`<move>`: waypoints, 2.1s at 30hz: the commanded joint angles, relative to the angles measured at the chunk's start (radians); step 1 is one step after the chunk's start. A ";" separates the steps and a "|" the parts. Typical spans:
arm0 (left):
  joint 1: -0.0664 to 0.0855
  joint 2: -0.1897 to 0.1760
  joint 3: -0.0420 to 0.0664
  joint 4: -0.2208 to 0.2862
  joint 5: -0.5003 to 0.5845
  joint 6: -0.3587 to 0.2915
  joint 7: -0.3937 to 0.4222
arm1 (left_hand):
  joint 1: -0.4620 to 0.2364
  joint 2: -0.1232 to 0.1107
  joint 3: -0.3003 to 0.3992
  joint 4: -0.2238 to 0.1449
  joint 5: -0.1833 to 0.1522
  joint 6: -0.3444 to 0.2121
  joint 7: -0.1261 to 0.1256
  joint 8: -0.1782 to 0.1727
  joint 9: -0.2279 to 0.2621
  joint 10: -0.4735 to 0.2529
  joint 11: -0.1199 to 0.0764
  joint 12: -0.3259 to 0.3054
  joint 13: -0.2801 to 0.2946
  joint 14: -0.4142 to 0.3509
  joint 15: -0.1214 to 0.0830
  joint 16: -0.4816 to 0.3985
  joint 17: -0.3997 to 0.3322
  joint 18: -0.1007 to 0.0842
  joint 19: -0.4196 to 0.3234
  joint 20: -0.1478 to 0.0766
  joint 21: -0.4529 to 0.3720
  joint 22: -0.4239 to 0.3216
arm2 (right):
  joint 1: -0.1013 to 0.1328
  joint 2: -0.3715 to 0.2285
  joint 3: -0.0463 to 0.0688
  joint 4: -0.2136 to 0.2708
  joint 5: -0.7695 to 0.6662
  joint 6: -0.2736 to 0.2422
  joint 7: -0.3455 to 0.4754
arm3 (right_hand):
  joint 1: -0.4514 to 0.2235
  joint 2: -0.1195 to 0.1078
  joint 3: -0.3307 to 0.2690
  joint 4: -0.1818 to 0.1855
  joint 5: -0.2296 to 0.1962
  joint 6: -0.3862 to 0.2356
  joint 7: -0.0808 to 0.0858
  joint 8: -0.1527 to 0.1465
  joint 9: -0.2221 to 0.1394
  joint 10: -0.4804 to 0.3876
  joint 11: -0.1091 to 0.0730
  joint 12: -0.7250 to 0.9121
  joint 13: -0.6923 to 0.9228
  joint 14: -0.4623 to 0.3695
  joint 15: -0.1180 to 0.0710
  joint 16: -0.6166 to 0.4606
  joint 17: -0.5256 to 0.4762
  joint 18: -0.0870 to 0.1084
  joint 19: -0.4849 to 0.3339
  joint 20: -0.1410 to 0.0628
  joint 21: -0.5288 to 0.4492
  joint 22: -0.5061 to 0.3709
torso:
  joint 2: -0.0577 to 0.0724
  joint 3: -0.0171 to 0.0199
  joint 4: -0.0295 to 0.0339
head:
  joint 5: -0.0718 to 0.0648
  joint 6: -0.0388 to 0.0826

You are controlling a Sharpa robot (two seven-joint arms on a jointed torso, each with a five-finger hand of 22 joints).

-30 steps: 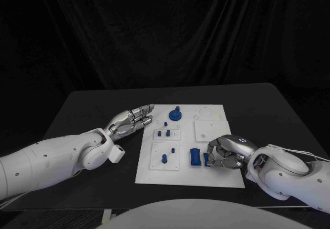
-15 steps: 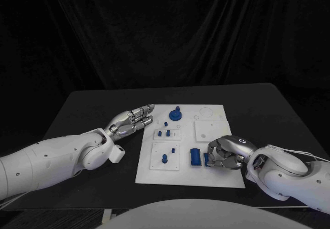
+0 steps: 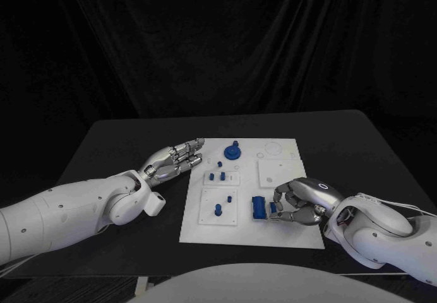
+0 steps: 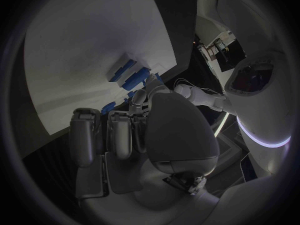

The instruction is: Assemble the parts on the task board

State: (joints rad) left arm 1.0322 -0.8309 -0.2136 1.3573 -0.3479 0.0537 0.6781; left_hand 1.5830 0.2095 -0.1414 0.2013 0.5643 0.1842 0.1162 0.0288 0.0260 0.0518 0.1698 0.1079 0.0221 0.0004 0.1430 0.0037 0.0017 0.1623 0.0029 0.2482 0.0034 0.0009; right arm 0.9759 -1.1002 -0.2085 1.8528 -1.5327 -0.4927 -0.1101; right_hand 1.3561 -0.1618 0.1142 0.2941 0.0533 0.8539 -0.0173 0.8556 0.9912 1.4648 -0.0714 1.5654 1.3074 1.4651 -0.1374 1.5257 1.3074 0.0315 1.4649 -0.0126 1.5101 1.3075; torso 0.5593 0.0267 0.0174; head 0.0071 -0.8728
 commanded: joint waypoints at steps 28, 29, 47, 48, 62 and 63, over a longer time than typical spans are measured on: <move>-0.003 -0.020 0.001 0.038 0.003 -0.035 0.141 | -0.124 0.022 -0.058 0.093 -0.132 0.027 0.018 0.004 0.003 -0.009 -0.052 -0.018 -0.002 0.000 -0.045 -0.004 -0.002 0.016 -0.003 -0.027 -0.003 -0.001 | -0.002 0.005 0.001 -0.003 0.366 -0.351 0.398 | -0.157 0.178 -0.137 -0.009 0.086 0.033 0.046 -0.250 -0.251 -0.067 0.031 -0.276 0.008 -0.080 0.040 -0.339 -0.381 0.075 -0.138 0.035 -0.442 0.074 | -0.001 0.0000 -0.0007 | 0.016 0.000; -0.003 -0.023 0.001 0.042 0.003 -0.039 0.146 | -0.135 0.024 -0.068 0.093 -0.145 0.028 0.017 0.004 0.003 -0.010 -0.056 -0.020 -0.003 0.000 -0.050 -0.004 -0.002 0.016 -0.003 -0.030 -0.003 -0.001 | -0.001 0.004 0.001 -0.001 0.411 -0.360 0.437 | -0.166 0.189 -0.148 -0.018 0.089 0.022 0.060 -0.289 -0.290 -0.195 0.054 -0.461 -0.144 -0.193 0.067 -0.526 -0.613 0.111 -0.254 0.045 -0.666 -0.018 | -0.001 0.0001 -0.0013 | 0.020 0.000; -0.003 -0.048 0.001 0.088 0.003 -0.101 0.207 | -0.248 0.002 -0.162 0.089 -0.337 0.003 -0.073 -0.003 0.000 -0.043 -0.163 -0.062 -0.011 0.000 -0.138 -0.004 -0.002 0.017 -0.003 -0.125 -0.003 -0.001 | 0.052 0.019 0.002 -0.029 0.906 -0.189 0.857 | -0.302 0.294 -0.412 -0.003 0.034 -0.256 0.023 -0.618 -0.738 -1.256 0.181 -1.344 -1.033 -1.318 0.307 -1.474 -1.267 0.026 -1.441 0.312 -1.501 -1.241 | -0.007 0.0005 -0.0048 | 0.031 0.000; -0.003 -0.048 0.001 0.089 0.003 -0.102 0.208 | -0.247 0.002 -0.162 0.089 -0.335 0.003 -0.074 -0.003 0.000 -0.043 -0.164 -0.062 -0.011 0.000 -0.138 -0.004 -0.002 0.017 -0.003 -0.126 -0.003 -0.001 | 0.053 0.019 0.002 -0.030 0.909 -0.184 0.860 | -0.301 0.293 -0.411 -0.003 0.034 -0.256 0.021 -0.619 -0.744 -1.263 0.183 -1.339 -1.038 -1.327 0.309 -1.474 -1.269 0.027 -1.443 0.312 -1.501 -1.244 | -0.007 0.0008 -0.0059 | 0.032 0.000; 0.000 -0.041 0.018 0.097 0.029 -0.149 -0.013 | -0.850 -0.094 -0.025 -0.042 -0.439 -0.080 -0.116 -0.029 -0.026 -0.052 -0.170 -0.108 -0.022 0.000 -0.143 -0.004 -0.002 -0.056 -0.003 -0.176 -0.003 -0.001 | 0.054 0.047 0.020 -0.058 0.938 -0.214 0.763 | -1.153 0.162 -0.114 -0.294 -0.053 -0.743 0.017 -0.856 -0.991 -1.465 0.071 -1.565 -1.307 -1.465 0.137 -1.526 -1.307 -0.031 -1.465 0.013 -1.510 -1.307 | -0.008 -0.0020 -0.0051 | 0.025 0.030; 0.000 -0.039 0.023 0.100 0.037 -0.167 -0.017 | -0.881 -0.099 -0.018 -0.048 -0.445 -0.085 -0.116 -0.029 -0.026 -0.052 -0.170 -0.108 -0.022 0.000 -0.143 -0.004 -0.002 -0.062 -0.003 -0.248 -0.003 -0.001 | 0.054 0.054 0.026 -0.064 0.955 -0.216 0.759 | -1.187 0.162 -0.114 -0.294 -0.053 -0.762 0.017 -0.856 -0.991 -1.465 0.071 -1.565 -1.307 -1.465 0.137 -1.526 -1.307 -0.031 -1.465 0.013 -1.510 -1.307 | -0.008 -0.0029 -0.0055 | 0.024 0.039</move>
State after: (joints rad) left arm 1.0307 -0.8752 -0.1946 1.4491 -0.3423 -0.0546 0.6668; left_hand 0.9502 0.1500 -0.2158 0.2065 0.1615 0.1363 0.0079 0.0115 0.0069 0.0066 0.0066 0.0144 0.0035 0.0004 0.0105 0.0037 0.0009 0.1378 0.0000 0.0836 0.0034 0.0015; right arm 1.0276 -1.0532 -0.1870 1.7955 -0.6322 -0.6985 0.6640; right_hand 0.1863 0.0006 -0.0078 0.0040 0.0035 0.1005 0.0003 0.0035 0.0029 0.0035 0.0003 0.0043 0.0025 0.0003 0.0051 0.0036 0.0009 0.0070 0.0001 0.0078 0.0035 0.0010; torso 0.5521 0.0266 0.0133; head 0.0335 -0.8480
